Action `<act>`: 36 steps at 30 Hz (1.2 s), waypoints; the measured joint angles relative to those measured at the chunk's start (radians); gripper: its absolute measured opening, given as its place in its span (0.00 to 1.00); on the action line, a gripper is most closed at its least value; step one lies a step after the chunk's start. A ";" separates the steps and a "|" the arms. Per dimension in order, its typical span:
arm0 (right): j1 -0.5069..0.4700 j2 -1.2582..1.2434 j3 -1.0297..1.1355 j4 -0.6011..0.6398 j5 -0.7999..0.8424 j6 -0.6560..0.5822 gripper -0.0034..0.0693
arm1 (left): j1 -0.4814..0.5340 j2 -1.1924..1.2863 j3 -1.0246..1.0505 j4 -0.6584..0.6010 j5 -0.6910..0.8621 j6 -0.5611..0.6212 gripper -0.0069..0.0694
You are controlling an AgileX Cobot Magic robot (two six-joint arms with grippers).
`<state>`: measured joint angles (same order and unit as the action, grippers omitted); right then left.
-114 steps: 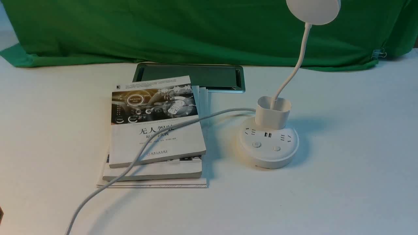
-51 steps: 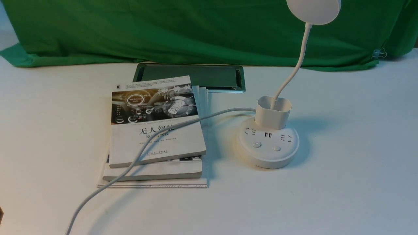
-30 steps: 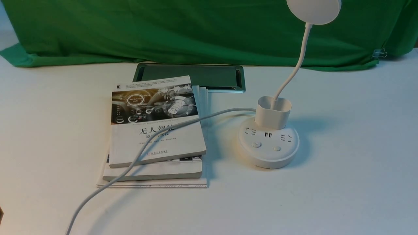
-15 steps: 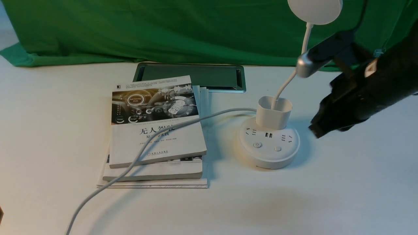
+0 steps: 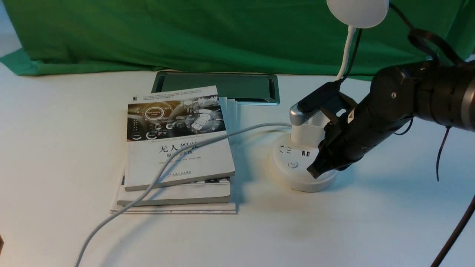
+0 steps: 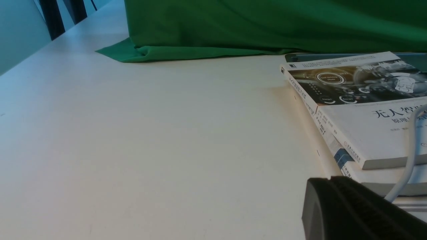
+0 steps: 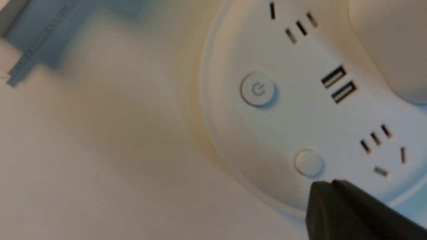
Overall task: Turn on the desk lamp on the white desktop with your hand.
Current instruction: 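Press the button on the base of the white desk lamp with the right gripper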
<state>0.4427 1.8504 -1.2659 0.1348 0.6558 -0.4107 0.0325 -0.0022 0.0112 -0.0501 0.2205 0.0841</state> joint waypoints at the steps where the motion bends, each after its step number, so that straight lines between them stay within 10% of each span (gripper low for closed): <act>1: 0.004 0.012 0.000 0.001 -0.013 0.000 0.09 | 0.000 0.000 0.000 0.000 0.000 0.000 0.12; 36: 0.006 0.078 -0.020 -0.031 -0.057 0.028 0.09 | 0.000 0.000 0.000 0.000 0.000 0.000 0.12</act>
<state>0.4483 1.9280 -1.2862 0.1034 0.5987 -0.3824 0.0325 -0.0022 0.0112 -0.0501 0.2205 0.0841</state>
